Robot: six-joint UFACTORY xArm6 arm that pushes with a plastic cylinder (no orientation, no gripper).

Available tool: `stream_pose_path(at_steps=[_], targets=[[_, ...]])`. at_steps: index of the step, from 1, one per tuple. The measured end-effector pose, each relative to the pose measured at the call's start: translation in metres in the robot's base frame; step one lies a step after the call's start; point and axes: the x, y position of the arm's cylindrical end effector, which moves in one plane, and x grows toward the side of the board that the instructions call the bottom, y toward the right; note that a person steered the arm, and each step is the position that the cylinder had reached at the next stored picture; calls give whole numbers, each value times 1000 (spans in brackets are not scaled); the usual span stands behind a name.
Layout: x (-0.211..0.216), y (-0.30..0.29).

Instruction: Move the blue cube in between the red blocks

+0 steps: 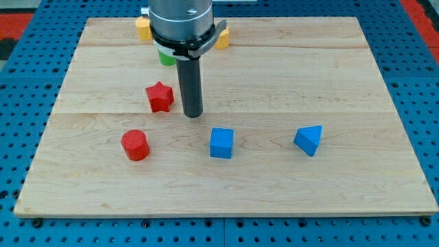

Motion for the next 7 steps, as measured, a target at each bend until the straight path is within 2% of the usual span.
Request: stream_pose_path(at_steps=[2,3,4,6,7], targets=[[-1,-58],[-53,-63],[-65,-42],[-53,105],[-52,120]])
